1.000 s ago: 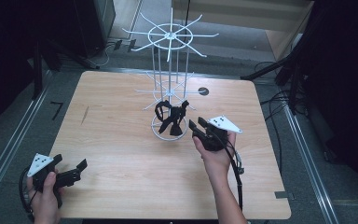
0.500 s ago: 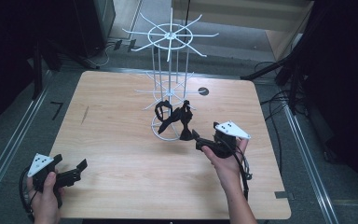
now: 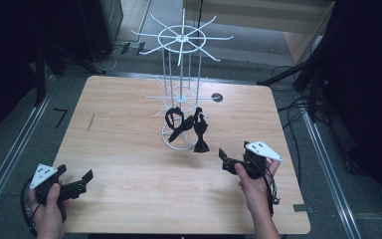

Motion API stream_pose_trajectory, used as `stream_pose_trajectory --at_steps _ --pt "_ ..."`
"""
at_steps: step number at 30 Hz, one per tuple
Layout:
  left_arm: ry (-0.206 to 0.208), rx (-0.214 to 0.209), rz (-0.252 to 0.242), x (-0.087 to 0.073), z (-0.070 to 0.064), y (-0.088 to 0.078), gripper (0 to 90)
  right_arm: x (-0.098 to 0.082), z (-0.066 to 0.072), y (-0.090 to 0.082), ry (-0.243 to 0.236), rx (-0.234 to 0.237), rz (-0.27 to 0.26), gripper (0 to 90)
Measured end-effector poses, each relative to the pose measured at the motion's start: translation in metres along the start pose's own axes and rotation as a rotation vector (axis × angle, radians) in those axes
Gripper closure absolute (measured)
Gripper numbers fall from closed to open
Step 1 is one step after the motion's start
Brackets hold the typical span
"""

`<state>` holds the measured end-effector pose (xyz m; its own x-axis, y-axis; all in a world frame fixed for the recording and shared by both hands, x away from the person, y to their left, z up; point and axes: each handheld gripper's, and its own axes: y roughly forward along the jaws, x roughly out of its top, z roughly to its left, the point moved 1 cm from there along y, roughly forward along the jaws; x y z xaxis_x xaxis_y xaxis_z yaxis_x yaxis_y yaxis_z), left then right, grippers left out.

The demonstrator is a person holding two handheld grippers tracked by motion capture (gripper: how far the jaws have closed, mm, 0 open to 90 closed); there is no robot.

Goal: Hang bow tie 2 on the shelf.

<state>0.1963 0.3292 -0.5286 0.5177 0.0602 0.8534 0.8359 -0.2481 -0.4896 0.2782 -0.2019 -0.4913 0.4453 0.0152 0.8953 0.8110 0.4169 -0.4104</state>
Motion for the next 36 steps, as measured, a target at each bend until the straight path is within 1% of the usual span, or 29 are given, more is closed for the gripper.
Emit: stream_pose_trajectory --at_steps 2,4,7,11,12,14,22,26,36 --pt "0.001 0.000 0.000 0.000 0.000 0.000 0.0 -0.002 -0.002 -0.002 0.003 -0.003 0.001 3.4" --pt "0.002 0.000 0.001 0.000 0.000 0.000 0.0 -0.007 -0.008 -0.006 0.012 -0.011 0.008 3.6" --pt "0.001 0.001 -0.001 0.000 0.000 0.000 0.0 -0.012 -0.014 -0.010 0.003 -0.015 0.011 4.1" --pt "0.001 0.001 -0.001 0.000 0.000 0.000 0.0 -0.020 -0.021 -0.015 0.008 -0.024 0.016 4.7" --pt "0.001 0.001 -0.001 0.000 0.000 0.000 0.0 -0.020 -0.021 -0.015 0.008 -0.024 0.016 4.7" --pt "0.001 0.001 -0.001 0.000 0.000 0.000 0.0 -0.026 -0.027 -0.019 0.012 -0.029 0.018 5.2" --pt "0.001 0.001 -0.001 0.000 0.000 0.000 0.0 -0.039 -0.039 -0.027 0.027 -0.050 0.031 5.3" --pt "0.000 0.002 -0.001 0.000 0.000 0.000 0.0 -0.044 -0.044 -0.032 0.021 -0.057 0.041 5.4" --pt "0.001 0.002 -0.001 0.000 0.000 0.000 0.0 -0.055 -0.062 -0.043 0.057 -0.091 0.049 5.7"
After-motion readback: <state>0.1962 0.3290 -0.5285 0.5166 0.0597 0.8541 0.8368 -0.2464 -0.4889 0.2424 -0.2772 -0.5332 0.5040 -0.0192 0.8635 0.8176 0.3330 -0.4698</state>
